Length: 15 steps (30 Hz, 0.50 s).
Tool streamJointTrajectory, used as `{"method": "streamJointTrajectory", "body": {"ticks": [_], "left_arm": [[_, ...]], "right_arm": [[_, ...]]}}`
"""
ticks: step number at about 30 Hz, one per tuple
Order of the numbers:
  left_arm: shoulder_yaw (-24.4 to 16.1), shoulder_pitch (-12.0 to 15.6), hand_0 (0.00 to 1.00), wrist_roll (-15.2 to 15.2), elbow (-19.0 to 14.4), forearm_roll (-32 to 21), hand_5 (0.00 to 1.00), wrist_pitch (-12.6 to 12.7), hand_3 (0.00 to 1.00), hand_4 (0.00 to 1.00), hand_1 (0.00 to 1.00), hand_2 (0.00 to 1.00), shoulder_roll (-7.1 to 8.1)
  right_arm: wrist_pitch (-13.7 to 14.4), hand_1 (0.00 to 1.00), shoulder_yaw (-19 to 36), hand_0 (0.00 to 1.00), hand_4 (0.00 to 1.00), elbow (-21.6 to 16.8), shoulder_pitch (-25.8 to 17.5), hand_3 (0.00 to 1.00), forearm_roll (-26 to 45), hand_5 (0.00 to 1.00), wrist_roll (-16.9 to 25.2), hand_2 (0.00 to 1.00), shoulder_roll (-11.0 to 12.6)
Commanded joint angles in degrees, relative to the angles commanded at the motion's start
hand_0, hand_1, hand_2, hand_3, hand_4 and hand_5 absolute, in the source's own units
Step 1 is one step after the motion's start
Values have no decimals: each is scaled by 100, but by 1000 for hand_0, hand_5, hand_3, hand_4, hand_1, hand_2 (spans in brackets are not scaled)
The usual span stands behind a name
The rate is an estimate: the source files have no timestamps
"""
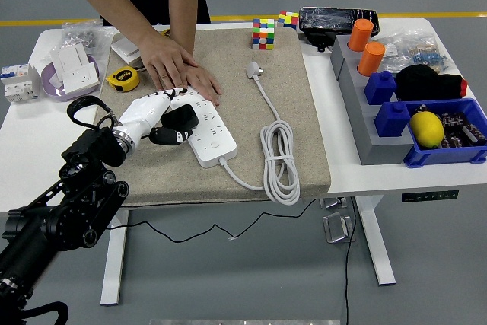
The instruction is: Pick up the plug,place it near the board,insert it into the board,press the button
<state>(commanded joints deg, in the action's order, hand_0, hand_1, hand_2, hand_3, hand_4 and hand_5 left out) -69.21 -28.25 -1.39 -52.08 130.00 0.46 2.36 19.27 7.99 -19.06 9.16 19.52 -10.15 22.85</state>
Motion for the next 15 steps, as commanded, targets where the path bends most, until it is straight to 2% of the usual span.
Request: {"method": "streamJointTrajectory", "body": {"ticks": [1,6,7,12,13,15], "left_arm": [[-1,-3,781,-6,24,0,349,5,905,725,872,870,-2],[-1,-22,781,-41,123,0,349,28,905,725,872,870,-1],[0,-25,709,-45,130,0,388,39,738,652,748,681,-2],[0,-40,709,-82,153,0,388,-32,738,652,748,681,-8],[-2,-41,642,-83,162,0,446,-39,520,496,655,529,-8],[-7,-43,642,-74,199,0,446,-42,520,496,655,529,-10]], "right_arm": [[0,779,-7,802,998,0,-1,784,2,998,-1,765,0],[5,779,-26,802,998,0,-9,784,6,998,-7,765,7],[6,779,-31,802,998,0,-10,785,9,998,-8,765,10],[13,779,-43,802,998,0,-11,785,6,998,-11,765,20],[14,779,-40,802,998,0,-10,784,4,998,-10,765,20],[15,779,-39,802,998,1,-7,784,3,998,-7,765,19]]}}
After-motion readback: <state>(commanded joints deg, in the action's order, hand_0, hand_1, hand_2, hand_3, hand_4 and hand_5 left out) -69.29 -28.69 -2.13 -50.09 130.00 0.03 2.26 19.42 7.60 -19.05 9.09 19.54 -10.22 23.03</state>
